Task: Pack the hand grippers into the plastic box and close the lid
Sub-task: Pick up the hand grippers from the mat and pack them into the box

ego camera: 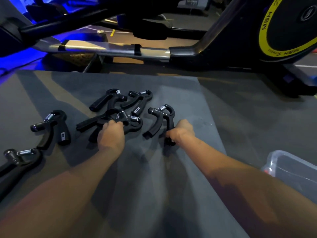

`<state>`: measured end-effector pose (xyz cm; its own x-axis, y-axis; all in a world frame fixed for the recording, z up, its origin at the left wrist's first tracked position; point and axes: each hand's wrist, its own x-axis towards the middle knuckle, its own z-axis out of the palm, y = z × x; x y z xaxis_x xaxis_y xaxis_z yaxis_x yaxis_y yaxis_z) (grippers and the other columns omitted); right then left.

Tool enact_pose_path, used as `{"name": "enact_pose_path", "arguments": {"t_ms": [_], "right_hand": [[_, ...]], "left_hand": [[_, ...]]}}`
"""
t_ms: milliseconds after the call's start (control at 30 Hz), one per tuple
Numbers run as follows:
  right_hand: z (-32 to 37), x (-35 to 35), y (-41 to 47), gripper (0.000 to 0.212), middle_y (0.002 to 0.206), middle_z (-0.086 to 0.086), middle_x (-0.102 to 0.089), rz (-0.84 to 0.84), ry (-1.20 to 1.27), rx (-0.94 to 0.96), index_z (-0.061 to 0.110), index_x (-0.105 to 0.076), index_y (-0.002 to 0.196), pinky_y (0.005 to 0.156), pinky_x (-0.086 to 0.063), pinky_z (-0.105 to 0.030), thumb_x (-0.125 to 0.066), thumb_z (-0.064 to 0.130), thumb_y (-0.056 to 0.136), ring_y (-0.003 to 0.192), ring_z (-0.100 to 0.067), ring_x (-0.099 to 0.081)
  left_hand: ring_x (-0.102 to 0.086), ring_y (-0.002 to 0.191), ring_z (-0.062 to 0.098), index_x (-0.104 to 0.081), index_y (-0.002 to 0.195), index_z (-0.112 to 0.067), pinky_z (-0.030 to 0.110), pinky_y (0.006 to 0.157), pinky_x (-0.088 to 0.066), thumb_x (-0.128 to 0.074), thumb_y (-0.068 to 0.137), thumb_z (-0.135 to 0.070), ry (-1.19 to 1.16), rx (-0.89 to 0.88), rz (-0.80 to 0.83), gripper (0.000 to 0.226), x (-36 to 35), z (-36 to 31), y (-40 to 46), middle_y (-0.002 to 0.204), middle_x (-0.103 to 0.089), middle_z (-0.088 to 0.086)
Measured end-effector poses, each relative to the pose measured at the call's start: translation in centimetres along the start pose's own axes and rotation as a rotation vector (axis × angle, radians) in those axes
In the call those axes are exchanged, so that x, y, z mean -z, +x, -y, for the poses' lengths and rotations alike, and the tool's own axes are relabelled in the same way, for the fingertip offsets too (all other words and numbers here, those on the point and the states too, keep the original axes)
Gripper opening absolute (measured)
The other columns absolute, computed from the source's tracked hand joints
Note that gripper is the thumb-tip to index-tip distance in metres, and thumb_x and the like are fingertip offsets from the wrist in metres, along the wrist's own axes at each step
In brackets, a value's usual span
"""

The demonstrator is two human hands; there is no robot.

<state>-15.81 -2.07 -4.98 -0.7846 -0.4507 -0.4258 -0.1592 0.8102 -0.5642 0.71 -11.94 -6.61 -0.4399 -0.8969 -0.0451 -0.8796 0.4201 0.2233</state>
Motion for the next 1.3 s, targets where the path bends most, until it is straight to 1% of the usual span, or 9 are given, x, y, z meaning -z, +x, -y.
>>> {"name": "enact_pose_path", "arguments": {"t_ms": [333, 433, 633, 800, 933, 1033, 1133, 1200, 1300], "right_hand": [[-6.8, 10.7, -4.5, 0.007, 0.05, -0.003, -0.064, -0.095, 0.053, 0.004, 0.006, -0.066, 0.079, 0.058, -0.056, -0.029, -0.061, 0.008, 0.074, 0.066, -0.026, -0.068], [-11.3, 15.1, -6.7, 0.013, 0.065, -0.009, -0.066, -0.159, 0.048, -0.046, 0.0, -0.067, 0.083, 0.069, -0.058, -0.032, -0.063, 0.007, 0.073, 0.071, -0.025, -0.069], [-22.3, 22.5, -11.0, 0.013, 0.076, -0.009, -0.06, -0.271, 0.062, -0.163, 0.002, -0.064, 0.088, 0.061, -0.044, -0.027, -0.064, 0.007, 0.076, 0.071, -0.024, -0.059], [-31.3, 26.2, -13.0, 0.016, 0.074, -0.01, -0.059, -0.315, 0.109, -0.29, -0.001, -0.064, 0.088, 0.063, -0.049, -0.03, -0.066, 0.008, 0.075, 0.071, -0.025, -0.06], [-37.6, 27.2, -13.3, 0.024, 0.075, -0.009, -0.061, -0.332, 0.099, -0.395, 0.01, -0.047, 0.063, 0.065, -0.05, -0.03, -0.066, 0.009, 0.077, 0.079, -0.028, -0.066], [-40.9, 27.0, -13.1, 0.03, 0.091, -0.013, -0.067, -0.324, 0.075, -0.466, 0.013, -0.04, 0.06, 0.068, -0.05, -0.03, -0.063, 0.008, 0.079, 0.092, -0.03, -0.069], [-43.6, 26.2, -12.1, 0.025, 0.1, -0.014, -0.069, -0.27, 0.055, -0.534, 0.012, -0.044, 0.06, 0.074, -0.053, -0.032, -0.057, 0.002, 0.079, 0.096, -0.03, -0.069], [-44.8, 25.7, -11.4, 0.014, 0.107, -0.015, -0.068, -0.249, 0.011, -0.569, 0.007, -0.057, 0.072, 0.08, -0.054, -0.036, -0.051, 0.002, 0.083, 0.099, -0.031, -0.068], [-46.3, 25.0, -10.1, 0.028, 0.117, -0.013, -0.066, -0.245, -0.084, -0.59, 0.006, -0.065, 0.107, 0.086, -0.052, -0.035, -0.044, 0.003, 0.087, 0.109, -0.029, -0.064]], "left_hand": [[-0.058, 0.112, 0.034, -0.064, 0.11, -0.017, 0.037, 0.091, -0.046, -0.062, 0.086, -0.022, -0.351, 0.009, 0.133, 0.025, 4.4, -10.7, -6.0, 0.119, -0.062, 0.012], [-0.06, 0.108, 0.032, -0.066, 0.104, -0.017, 0.035, 0.087, -0.047, -0.063, 0.086, -0.022, -0.397, -0.069, 0.185, 0.019, 5.2, -15.7, -9.5, 0.114, -0.065, 0.011], [-0.063, 0.102, 0.03, -0.063, 0.097, -0.024, 0.032, 0.082, -0.047, -0.065, 0.084, -0.027, -0.43, -0.186, 0.308, 0.014, 4.0, -24.8, -17.9, 0.108, -0.067, 0.003], [-0.066, 0.099, 0.029, -0.055, 0.067, -0.027, 0.04, 0.09, -0.053, -0.069, 0.08, -0.028, -0.449, -0.263, 0.423, 0.019, 0.6, -31.6, -24.2, 0.102, -0.071, 0.004], [-0.066, 0.098, 0.024, -0.062, 0.086, -0.03, 0.032, 0.088, -0.05, -0.066, 0.084, -0.03, -0.387, -0.343, 0.498, 0.004, -2.6, -35.6, -27.6, 0.099, -0.07, -0.003], [-0.067, 0.096, 0.026, -0.058, 0.074, -0.028, 0.036, 0.091, -0.052, -0.07, 0.08, -0.027, -0.369, -0.357, 0.536, 0.013, -5.3, -37.7, -28.8, 0.102, -0.072, 0.001], [-0.065, 0.101, 0.024, -0.065, 0.093, -0.027, 0.031, 0.09, -0.05, -0.068, 0.081, -0.033, -0.288, -0.347, 0.536, 0.014, -7.7, -38.8, -29.3, 0.111, -0.068, -0.004], [-0.062, 0.108, 0.022, -0.063, 0.108, -0.027, 0.028, 0.087, -0.045, -0.066, 0.083, -0.035, -0.233, -0.353, 0.531, 0.026, -9.1, -39.4, -29.3, 0.118, -0.064, -0.006], [-0.062, 0.104, 0.021, -0.063, 0.103, -0.027, 0.026, 0.076, -0.041, -0.064, 0.085, -0.035, -0.184, -0.356, 0.537, 0.02, -10.0, -40.4, -29.5, 0.112, -0.066, -0.005]]}}
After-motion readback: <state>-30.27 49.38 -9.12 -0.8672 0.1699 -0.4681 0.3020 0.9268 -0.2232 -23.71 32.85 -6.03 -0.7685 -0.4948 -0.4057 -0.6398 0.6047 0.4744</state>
